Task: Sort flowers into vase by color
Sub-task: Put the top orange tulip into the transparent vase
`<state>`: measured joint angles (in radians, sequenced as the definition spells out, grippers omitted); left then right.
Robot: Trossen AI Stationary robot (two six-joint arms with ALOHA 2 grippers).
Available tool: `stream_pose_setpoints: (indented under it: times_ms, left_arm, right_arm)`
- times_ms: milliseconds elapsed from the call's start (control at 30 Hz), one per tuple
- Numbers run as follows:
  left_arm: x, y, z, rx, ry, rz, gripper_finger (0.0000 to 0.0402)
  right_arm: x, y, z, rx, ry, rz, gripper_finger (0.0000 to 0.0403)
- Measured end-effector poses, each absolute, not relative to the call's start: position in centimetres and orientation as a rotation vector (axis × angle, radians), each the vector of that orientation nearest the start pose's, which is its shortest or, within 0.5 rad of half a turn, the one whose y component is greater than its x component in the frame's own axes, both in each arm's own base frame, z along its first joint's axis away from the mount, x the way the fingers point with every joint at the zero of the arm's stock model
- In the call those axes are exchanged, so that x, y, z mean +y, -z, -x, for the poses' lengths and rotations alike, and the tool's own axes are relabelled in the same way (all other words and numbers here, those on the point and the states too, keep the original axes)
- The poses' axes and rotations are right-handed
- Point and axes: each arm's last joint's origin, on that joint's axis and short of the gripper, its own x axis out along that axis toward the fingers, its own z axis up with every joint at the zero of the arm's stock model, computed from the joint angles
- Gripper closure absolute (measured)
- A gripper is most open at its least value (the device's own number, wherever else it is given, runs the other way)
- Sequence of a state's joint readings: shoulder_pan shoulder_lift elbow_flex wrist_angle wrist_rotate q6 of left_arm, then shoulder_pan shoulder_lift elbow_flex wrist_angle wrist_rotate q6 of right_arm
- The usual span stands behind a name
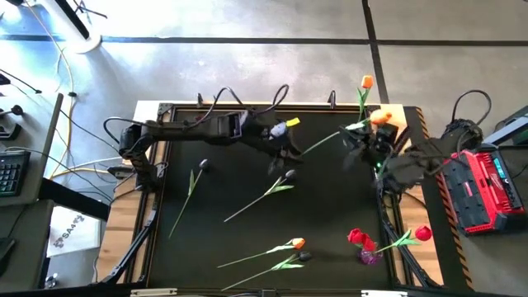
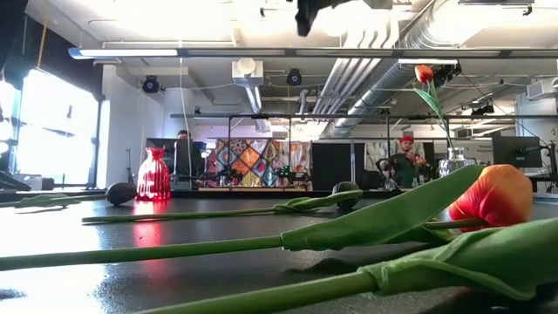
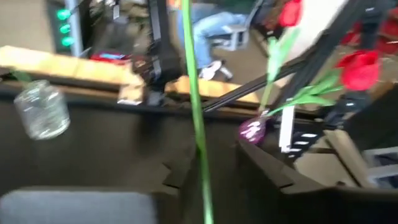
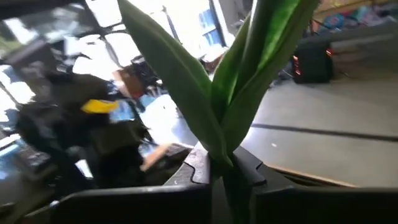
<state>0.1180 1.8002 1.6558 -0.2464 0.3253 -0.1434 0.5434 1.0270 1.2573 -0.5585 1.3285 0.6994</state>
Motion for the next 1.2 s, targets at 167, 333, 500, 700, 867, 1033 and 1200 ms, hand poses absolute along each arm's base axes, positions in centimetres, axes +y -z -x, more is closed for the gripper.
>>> stream_pose_setpoints:
  times_ms: [167, 333, 500, 700, 867, 1033, 1200]
  left_arm:
    - [6.2, -34.5, -41.3, 0.428, 0.114, 0.219, 0.0251]
    - [8.7, -34.3, -40.7, 0.44, 0.071, 0.271, 0.0242]
    - [10.5, -33.9, -40.1, 0.483, 0.044, 0.309, 0.0242]
    - [11.7, -33.9, -39.8, 0.48, -0.046, 0.303, 0.0243]
    - [12.7, -33.9, -40.0, 0.437, -0.052, 0.297, 0.0243]
    - [14.2, -32.3, -40.5, 0.461, -0.023, 0.329, 0.0243]
    - [15.5, -31.0, -40.7, 0.483, 0.004, 0.362, 0.0243]
  right_arm:
    - [3.5, -40.4, -15.6, 0.008, 0.919, -0.429, 0.0401]
    - [0.3, -38.6, -14.0, 0.221, 1.044, -0.439, 0.0402]
    - [-1.7, -37.8, -11.7, 0.378, 1.186, -0.42, 0.0402]
    - [-2.8, -37.7, -9.7, 0.451, 1.276, -0.406, 0.0403]
    - [-3.5, -37.9, -9.1, 0.455, 1.328, -0.382, 0.0403]
    - [-4.5, -38.4, -9.2, 0.418, 1.372, -0.368, 0.0403]
    - [-5.6, -38.7, -9.5, 0.403, 1.423, -0.347, 0.0403]
